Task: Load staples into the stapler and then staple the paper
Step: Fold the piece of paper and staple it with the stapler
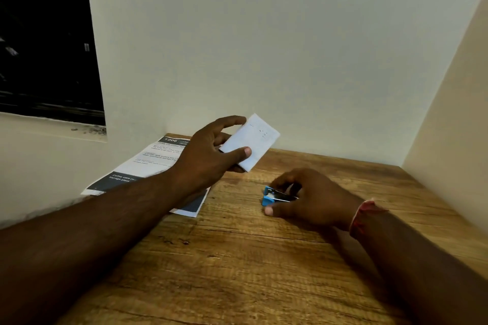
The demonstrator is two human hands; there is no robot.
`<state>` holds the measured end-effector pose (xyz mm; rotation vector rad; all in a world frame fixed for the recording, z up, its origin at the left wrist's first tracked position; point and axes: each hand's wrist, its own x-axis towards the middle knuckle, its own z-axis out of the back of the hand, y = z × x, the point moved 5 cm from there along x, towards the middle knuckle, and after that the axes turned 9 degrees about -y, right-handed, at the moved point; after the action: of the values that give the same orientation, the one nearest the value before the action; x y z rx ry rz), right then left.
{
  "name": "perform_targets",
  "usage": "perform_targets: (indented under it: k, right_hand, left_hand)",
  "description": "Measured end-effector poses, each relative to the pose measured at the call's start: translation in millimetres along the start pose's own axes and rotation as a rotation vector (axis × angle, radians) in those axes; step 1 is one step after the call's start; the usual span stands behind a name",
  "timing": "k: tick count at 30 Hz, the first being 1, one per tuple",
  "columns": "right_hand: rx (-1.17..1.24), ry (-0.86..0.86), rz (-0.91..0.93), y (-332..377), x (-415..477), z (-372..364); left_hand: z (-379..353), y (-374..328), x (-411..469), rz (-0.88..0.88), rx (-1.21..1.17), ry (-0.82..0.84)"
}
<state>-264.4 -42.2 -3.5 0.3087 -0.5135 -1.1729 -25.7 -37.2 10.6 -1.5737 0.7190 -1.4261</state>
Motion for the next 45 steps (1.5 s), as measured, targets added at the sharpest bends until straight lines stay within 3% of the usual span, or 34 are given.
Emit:
perform_targets:
  k: [6,11,14,27,45]
  right_hand:
    - [0.078,-0.056,0.026,-7,4,-4]
    - [0.937,-0.024,-0.131,-1,5,-15]
    - [1.122,0.025,-0.144,2,6,-20]
    - [1.099,0.014,-0.117,3,3,-17]
    - [0.981,-0.081,-0.028,7,-2,-11]
  left_hand:
    - [1,4,4,-0.004,-0.012,-0.018]
    - [-1,4,1,-0.071,0.094,0.009]
    - [1,3,0,-0.142,0.191,-0.010]
    - [-4,-11,-9,-0.283,0.357,0.041]
    - [-10,-18,-15,-0.346,0.343,0.107]
